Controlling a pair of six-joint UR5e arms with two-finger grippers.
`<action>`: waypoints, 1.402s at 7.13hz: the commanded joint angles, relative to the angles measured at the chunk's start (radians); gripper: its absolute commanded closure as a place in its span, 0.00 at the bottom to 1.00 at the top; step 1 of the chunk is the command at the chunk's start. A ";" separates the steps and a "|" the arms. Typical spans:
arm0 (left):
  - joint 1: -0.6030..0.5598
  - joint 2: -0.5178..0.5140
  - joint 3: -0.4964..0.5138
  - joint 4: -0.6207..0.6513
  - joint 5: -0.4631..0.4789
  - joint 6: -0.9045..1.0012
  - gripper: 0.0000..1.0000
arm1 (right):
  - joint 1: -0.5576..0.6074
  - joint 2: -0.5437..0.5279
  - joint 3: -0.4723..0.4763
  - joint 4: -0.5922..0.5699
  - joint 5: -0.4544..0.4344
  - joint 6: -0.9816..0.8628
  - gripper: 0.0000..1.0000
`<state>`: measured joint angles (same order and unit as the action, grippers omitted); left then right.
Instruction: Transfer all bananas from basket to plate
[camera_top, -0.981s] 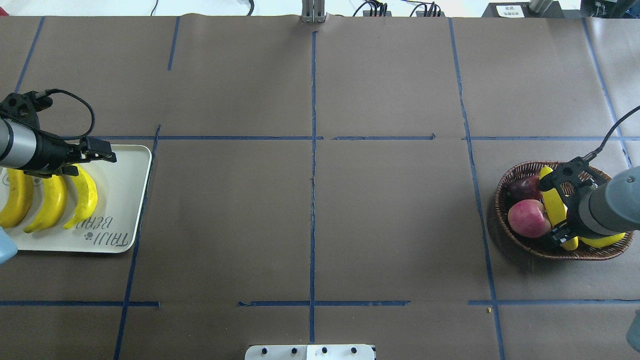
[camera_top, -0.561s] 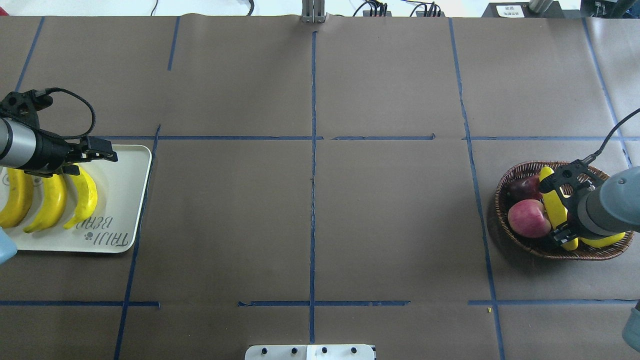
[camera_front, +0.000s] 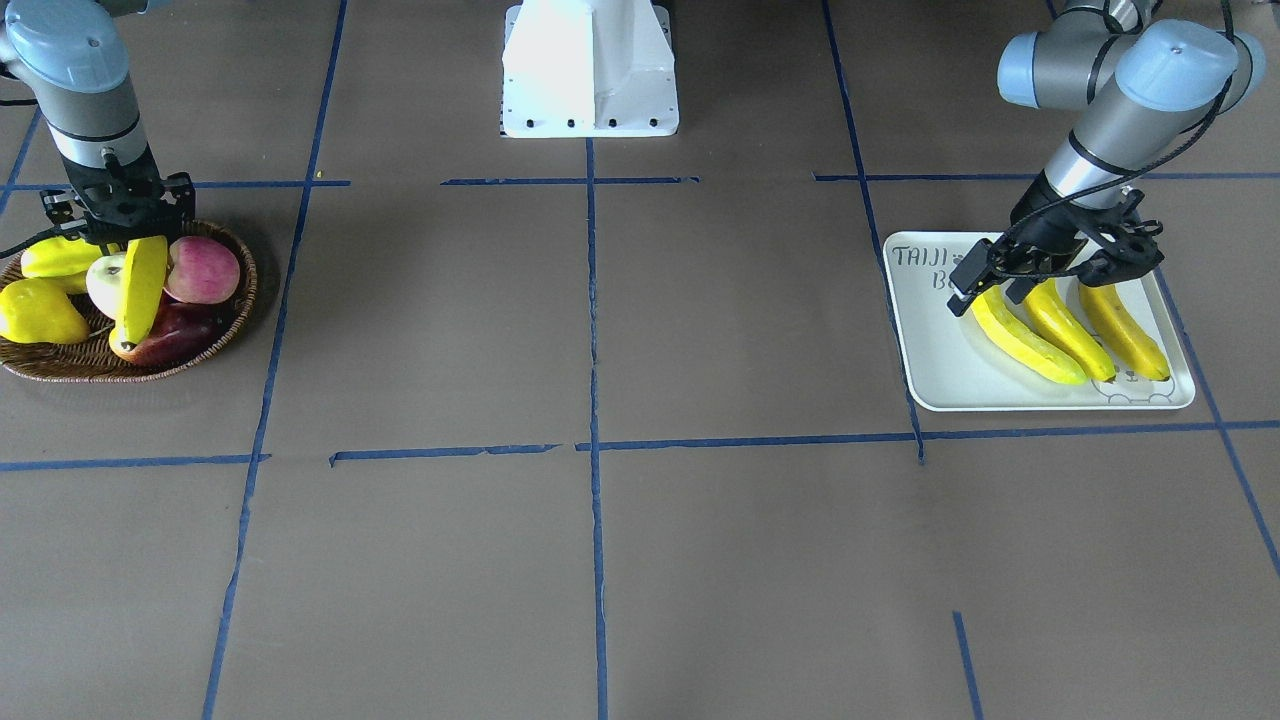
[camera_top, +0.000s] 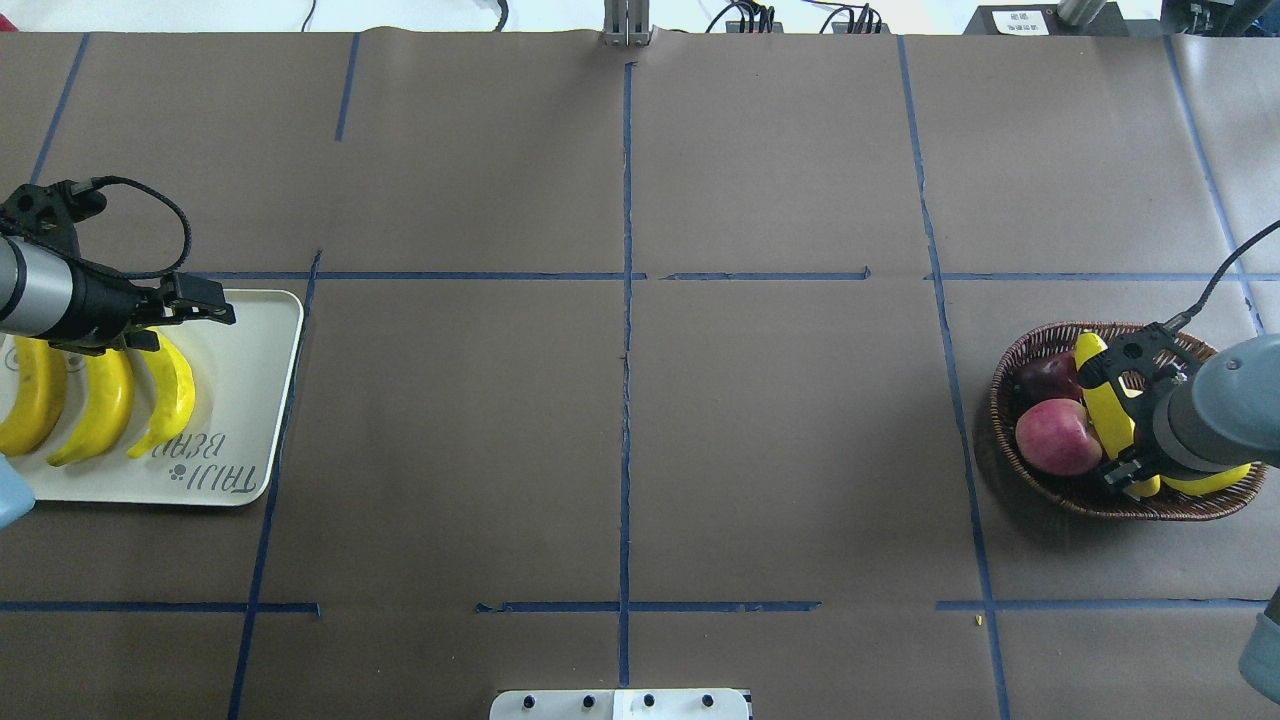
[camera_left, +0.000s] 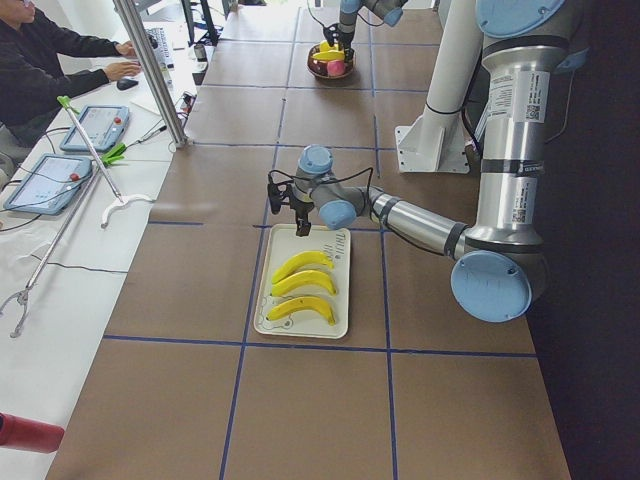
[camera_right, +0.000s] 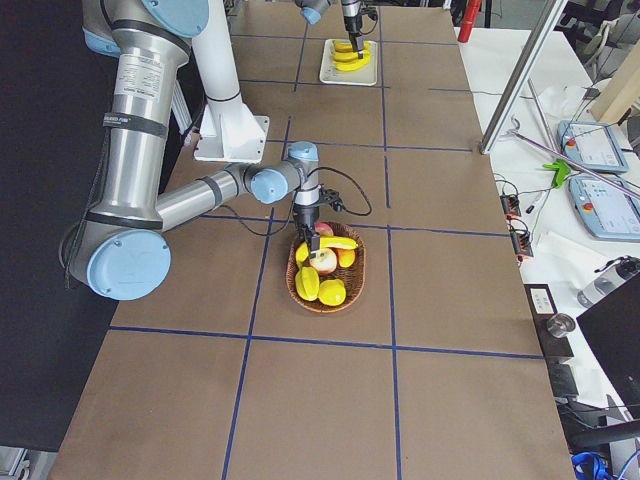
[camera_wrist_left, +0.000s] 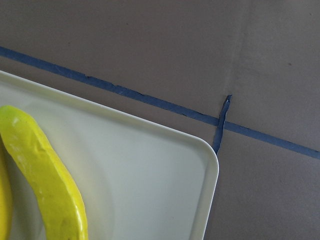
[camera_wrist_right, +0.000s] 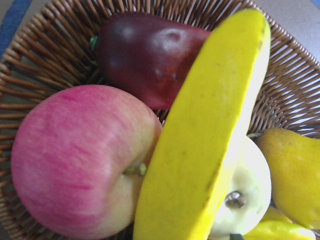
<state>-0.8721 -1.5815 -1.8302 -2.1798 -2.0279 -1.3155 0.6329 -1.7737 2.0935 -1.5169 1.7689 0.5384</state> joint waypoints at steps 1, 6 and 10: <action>0.001 0.000 0.008 0.000 0.002 -0.001 0.00 | 0.007 -0.003 0.025 0.000 0.000 0.001 0.97; 0.004 -0.014 0.011 0.002 0.002 -0.001 0.00 | 0.136 0.000 0.117 0.003 0.115 0.002 1.00; 0.030 -0.070 0.011 -0.009 0.002 -0.093 0.00 | 0.258 0.347 0.084 0.075 0.445 0.349 0.99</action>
<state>-0.8598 -1.6188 -1.8200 -2.1844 -2.0264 -1.3481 0.8853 -1.5673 2.2018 -1.4628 2.1657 0.7053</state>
